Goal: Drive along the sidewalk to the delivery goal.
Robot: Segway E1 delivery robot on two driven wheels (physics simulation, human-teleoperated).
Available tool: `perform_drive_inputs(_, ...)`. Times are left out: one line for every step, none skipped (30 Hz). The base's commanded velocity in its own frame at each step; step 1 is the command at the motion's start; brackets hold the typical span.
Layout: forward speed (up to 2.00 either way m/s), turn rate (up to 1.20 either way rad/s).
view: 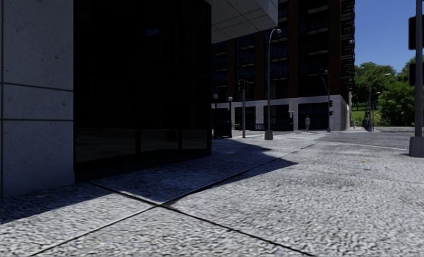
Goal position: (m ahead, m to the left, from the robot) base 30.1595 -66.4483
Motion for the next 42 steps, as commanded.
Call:
perform_drive_inputs(2.00,0.00)
perform_drive_inputs(2.00,0.00)
perform_drive_inputs(2.00,0.00)
perform_drive_inputs(1.99,0.00)
perform_drive_inputs(1.99,0.00)
perform_drive_inputs(1.99,0.00)
perform_drive_inputs(1.99,-0.36)
perform_drive_inputs(1.99,-0.36)
perform_drive_inputs(1.99,-1.20)
perform_drive_inputs(1.99,-1.20)
perform_drive_inputs(1.99,-1.20)
perform_drive_inputs(1.99,-1.20)
perform_drive_inputs(1.99,-1.14)
perform_drive_inputs(1.99,-1.14)
perform_drive_inputs(1.99,-0.32)
perform_drive_inputs(1.98,-0.09)
perform_drive_inputs(1.97,-0.02)
perform_drive_inputs(1.97,0.00)
perform_drive_inputs(1.97,0.00)
perform_drive_inputs(1.97,0.00)
perform_drive_inputs(1.95,0.00)
perform_drive_inputs(1.93,0.00)
perform_drive_inputs(1.89,0.00)
perform_drive_inputs(1.84,0.00)
perform_drive_inputs(1.81,0.00)
perform_drive_inputs(1.81,0.00)
perform_drive_inputs(1.79,0.00)
perform_drive_inputs(1.78,0.00)
perform_drive_inputs(1.78,0.00)
perform_drive_inputs(1.77,0.00)
perform_drive_inputs(1.77,0.00)
perform_drive_inputs(1.77,-0.01)
perform_drive_inputs(1.77,-0.42)
perform_drive_inputs(1.77,-0.89)
perform_drive_inputs(1.77,-1.20)
perform_drive_inputs(1.77,-1.20)
perform_drive_inputs(1.77,-1.20)
perform_drive_inputs(1.77,-1.20)
perform_drive_inputs(1.77,-1.20)
perform_drive_inputs(1.77,-0.47)
perform_drive_inputs(1.77,-0.02)
perform_drive_inputs(1.77,-0.02)
